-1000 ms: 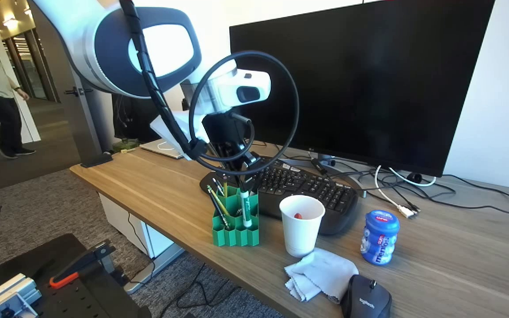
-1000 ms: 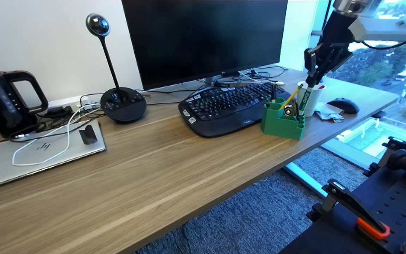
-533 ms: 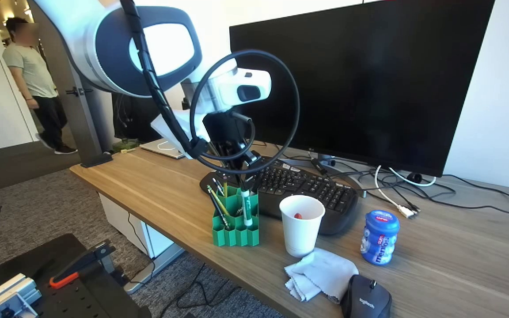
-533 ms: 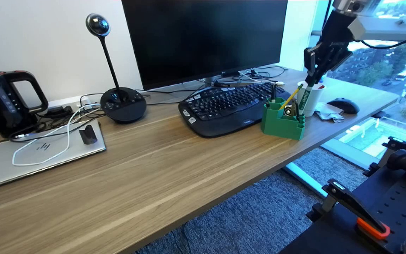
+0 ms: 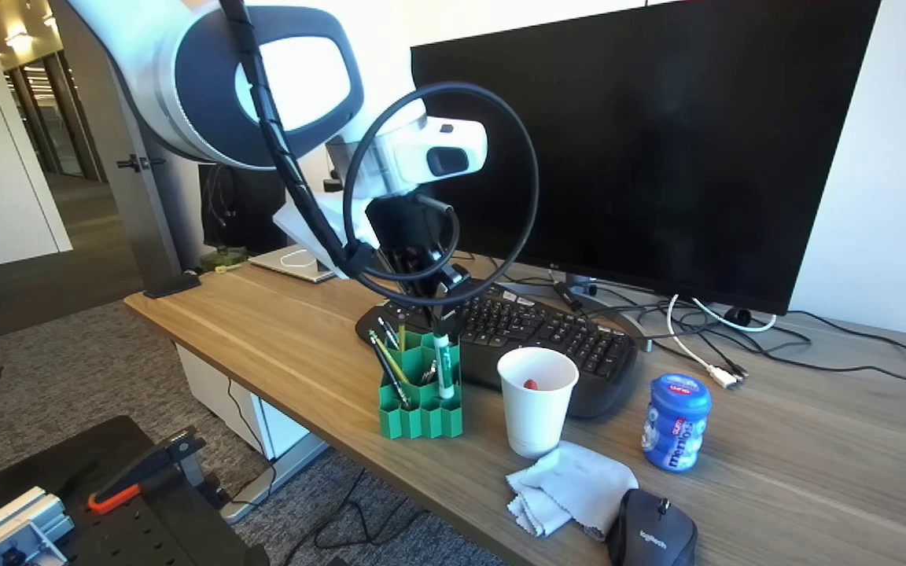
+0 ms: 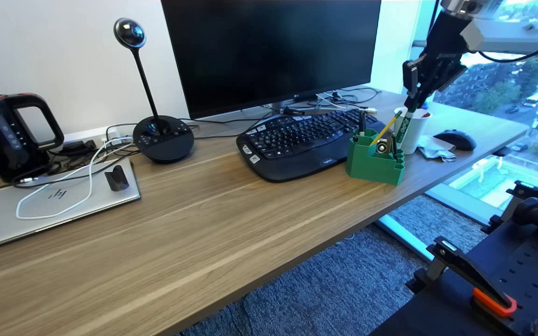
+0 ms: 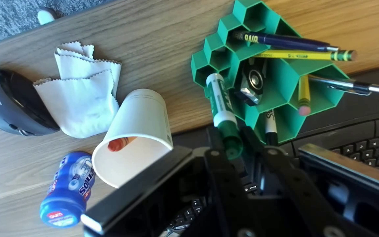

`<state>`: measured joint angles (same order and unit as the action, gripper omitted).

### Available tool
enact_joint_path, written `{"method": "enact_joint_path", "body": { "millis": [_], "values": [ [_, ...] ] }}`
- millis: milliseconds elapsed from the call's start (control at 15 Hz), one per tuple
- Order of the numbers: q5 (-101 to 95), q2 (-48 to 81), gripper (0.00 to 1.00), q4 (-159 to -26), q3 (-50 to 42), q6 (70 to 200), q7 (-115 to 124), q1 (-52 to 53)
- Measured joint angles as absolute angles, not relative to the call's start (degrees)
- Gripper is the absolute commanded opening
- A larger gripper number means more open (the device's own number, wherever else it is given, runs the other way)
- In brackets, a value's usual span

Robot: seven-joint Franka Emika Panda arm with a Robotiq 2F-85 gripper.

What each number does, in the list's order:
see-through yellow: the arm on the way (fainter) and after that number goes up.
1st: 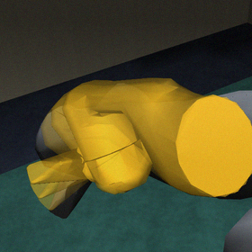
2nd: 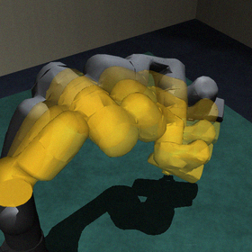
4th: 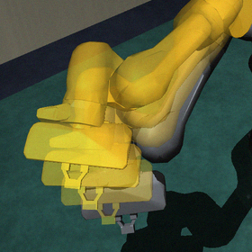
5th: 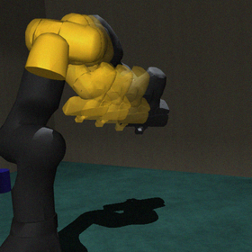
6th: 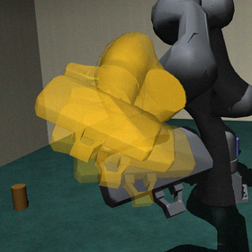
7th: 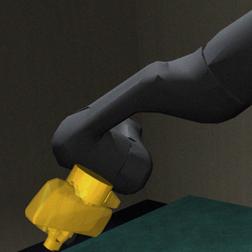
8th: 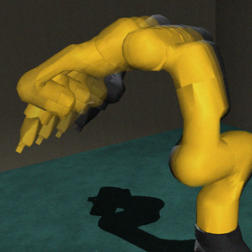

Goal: Remove the pen from the cup and put it in the green holder

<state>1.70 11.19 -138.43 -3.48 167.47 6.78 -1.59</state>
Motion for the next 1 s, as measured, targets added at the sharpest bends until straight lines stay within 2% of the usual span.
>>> {"method": "enact_joint_path", "body": {
  "millis": [1000],
  "values": [
    [1.05,11.38,0.05,-138.65,-4.32,167.47,6.78,-1.57]
  ]
}}
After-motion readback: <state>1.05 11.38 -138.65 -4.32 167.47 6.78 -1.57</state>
